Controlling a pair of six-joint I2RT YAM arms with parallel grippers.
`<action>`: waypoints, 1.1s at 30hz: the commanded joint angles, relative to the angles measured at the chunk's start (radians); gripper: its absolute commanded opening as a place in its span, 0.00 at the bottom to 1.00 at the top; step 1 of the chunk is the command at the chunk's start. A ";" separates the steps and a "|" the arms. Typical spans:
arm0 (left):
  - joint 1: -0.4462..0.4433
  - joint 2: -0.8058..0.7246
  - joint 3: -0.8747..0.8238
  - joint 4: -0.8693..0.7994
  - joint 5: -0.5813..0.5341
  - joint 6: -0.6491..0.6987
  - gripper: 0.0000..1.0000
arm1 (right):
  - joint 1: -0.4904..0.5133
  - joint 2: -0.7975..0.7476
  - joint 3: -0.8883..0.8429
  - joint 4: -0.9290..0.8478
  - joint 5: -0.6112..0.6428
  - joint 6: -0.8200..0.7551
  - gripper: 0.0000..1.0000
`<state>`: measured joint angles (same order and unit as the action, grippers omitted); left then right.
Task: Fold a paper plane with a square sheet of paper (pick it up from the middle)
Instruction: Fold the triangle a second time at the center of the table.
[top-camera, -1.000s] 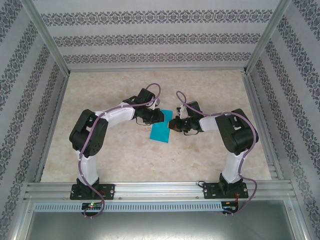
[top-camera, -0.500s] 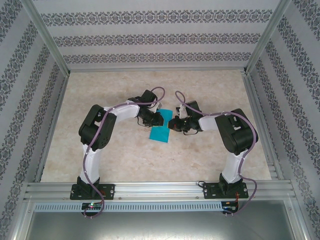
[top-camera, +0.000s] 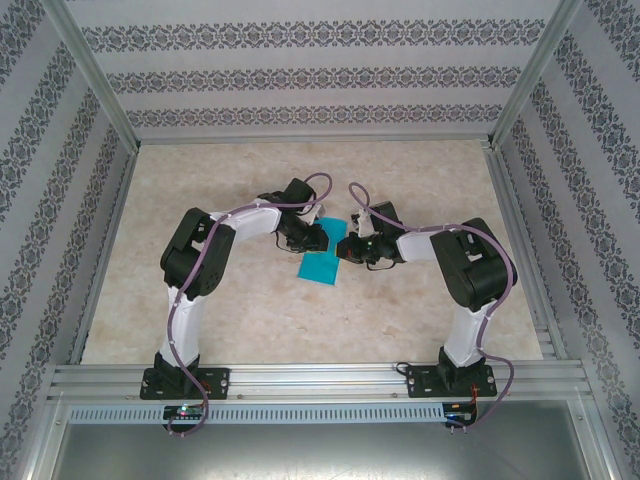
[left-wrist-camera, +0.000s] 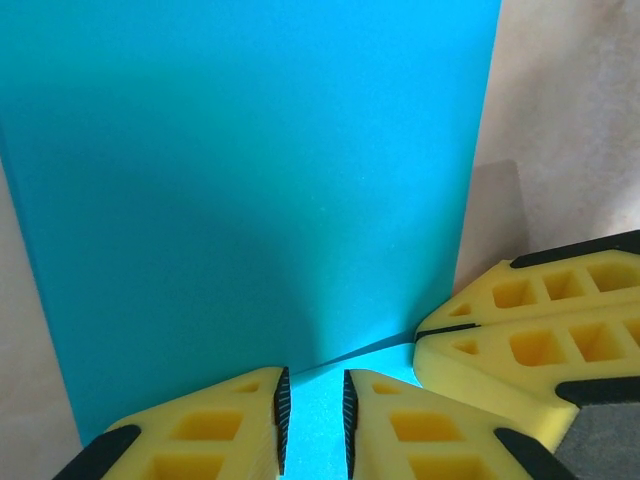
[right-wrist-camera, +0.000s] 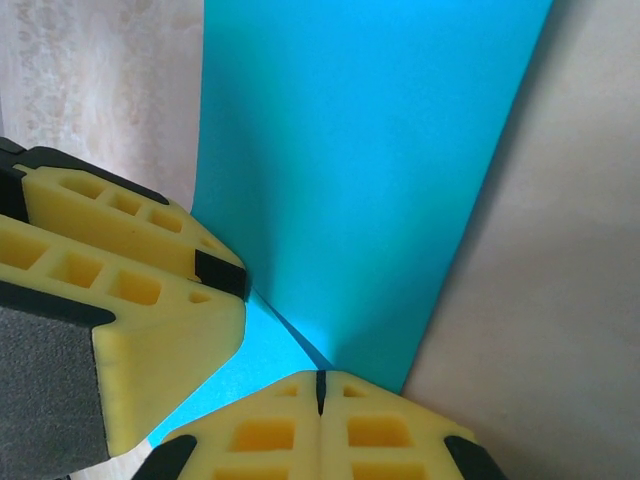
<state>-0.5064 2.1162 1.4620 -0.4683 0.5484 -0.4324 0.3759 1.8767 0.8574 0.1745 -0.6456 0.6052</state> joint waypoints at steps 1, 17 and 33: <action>0.015 0.021 0.023 -0.041 0.000 0.032 0.26 | 0.002 -0.017 -0.013 -0.035 0.037 -0.019 0.04; 0.032 0.039 0.125 -0.075 0.025 0.044 0.28 | -0.002 -0.019 -0.023 -0.040 0.021 -0.034 0.03; 0.032 0.127 0.154 -0.145 -0.018 0.116 0.27 | -0.002 -0.059 -0.012 -0.069 0.037 -0.042 0.03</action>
<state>-0.4824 2.2024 1.6043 -0.5503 0.5648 -0.3569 0.3759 1.8477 0.8524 0.1307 -0.6273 0.5938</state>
